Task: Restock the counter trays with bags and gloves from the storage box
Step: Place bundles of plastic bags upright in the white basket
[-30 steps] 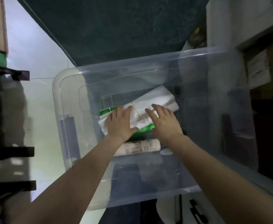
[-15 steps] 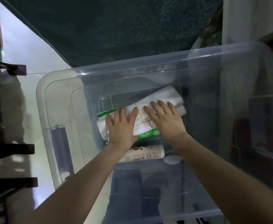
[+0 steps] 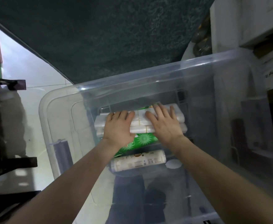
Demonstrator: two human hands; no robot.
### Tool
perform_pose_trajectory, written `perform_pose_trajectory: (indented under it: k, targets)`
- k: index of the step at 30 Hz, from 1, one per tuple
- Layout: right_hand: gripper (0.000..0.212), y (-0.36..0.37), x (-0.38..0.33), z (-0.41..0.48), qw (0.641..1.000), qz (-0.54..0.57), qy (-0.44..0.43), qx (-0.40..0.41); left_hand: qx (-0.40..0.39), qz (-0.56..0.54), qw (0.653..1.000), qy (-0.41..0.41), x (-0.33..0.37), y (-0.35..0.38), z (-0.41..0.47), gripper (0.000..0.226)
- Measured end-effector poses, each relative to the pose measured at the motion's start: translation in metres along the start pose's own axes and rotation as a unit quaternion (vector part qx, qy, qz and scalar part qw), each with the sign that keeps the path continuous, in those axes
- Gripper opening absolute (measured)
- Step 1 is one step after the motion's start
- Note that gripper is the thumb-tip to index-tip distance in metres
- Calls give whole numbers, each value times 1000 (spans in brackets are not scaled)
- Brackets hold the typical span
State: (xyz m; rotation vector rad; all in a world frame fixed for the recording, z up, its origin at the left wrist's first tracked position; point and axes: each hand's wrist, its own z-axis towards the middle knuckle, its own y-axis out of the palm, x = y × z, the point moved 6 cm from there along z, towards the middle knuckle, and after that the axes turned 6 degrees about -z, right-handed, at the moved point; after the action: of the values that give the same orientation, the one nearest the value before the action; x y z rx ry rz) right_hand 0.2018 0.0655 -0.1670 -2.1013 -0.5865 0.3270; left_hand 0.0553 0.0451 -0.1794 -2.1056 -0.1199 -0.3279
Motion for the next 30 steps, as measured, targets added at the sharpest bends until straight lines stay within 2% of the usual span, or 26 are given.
perform_pose_trajectory:
  k: [3,7,12,18,21,24,27,30]
  targets:
    - [63,0,-3,5,1000,5,1,-10,-9,25,1000,14,-3,1,1,75]
    - [53,-11,-2,4,1000,13,15,0,-7,25,1000,17,4,-12,3,59]
    - [54,-28,0,-30,999,36,35,7,-8,78,992,96,20,-35,-9,51]
    - [57,-70,15,-112,995,52,61,62,26,52,982,182,64,-83,-59,44]
    - [57,-105,25,-168,988,58,82,117,49,20,974,220,97,-119,-97,40]
    - [53,-152,29,-236,970,42,114,211,86,-16,968,236,130,-157,-146,31]
    - [56,-197,25,-315,932,50,164,320,115,-58,962,242,157,-188,-197,26]
    - [52,-228,16,-398,866,71,220,443,101,-109,961,234,182,-214,-239,22]
